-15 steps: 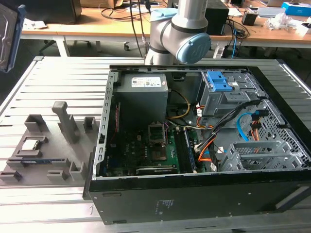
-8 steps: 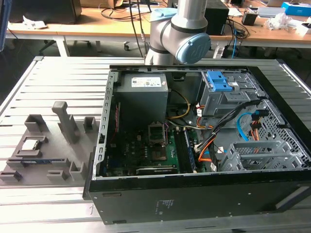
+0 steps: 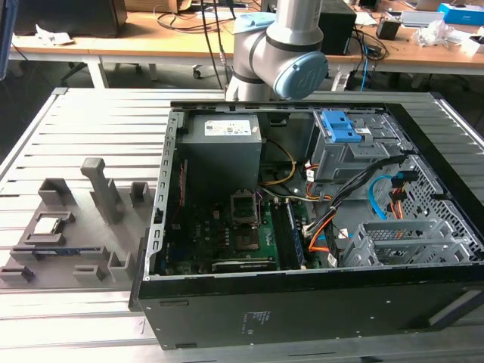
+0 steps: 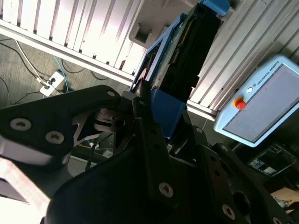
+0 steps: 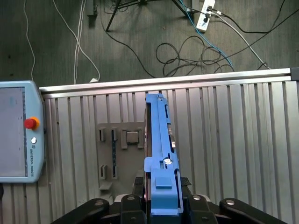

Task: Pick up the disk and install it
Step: 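Pick up the disk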

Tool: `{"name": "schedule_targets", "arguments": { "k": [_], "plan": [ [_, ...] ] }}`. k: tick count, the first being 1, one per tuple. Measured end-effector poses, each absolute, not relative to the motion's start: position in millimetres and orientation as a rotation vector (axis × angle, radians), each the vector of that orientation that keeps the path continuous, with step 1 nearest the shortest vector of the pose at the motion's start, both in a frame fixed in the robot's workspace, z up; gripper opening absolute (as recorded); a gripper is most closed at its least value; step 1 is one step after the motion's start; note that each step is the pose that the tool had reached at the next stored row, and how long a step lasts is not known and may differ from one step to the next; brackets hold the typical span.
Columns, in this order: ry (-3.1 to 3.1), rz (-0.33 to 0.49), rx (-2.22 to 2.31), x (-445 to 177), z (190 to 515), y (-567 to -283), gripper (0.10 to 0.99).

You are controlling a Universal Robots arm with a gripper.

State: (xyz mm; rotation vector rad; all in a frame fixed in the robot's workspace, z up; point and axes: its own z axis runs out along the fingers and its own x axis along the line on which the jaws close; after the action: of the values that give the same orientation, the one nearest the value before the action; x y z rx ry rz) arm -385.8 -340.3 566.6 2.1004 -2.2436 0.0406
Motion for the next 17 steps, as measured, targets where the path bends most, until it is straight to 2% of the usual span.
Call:
{"name": "schedule_targets", "arguments": {
  "k": [17],
  "plan": [
    [-2.242, 0.039, 2.099, -306, 567, -340, 0.369]
  ]
}}
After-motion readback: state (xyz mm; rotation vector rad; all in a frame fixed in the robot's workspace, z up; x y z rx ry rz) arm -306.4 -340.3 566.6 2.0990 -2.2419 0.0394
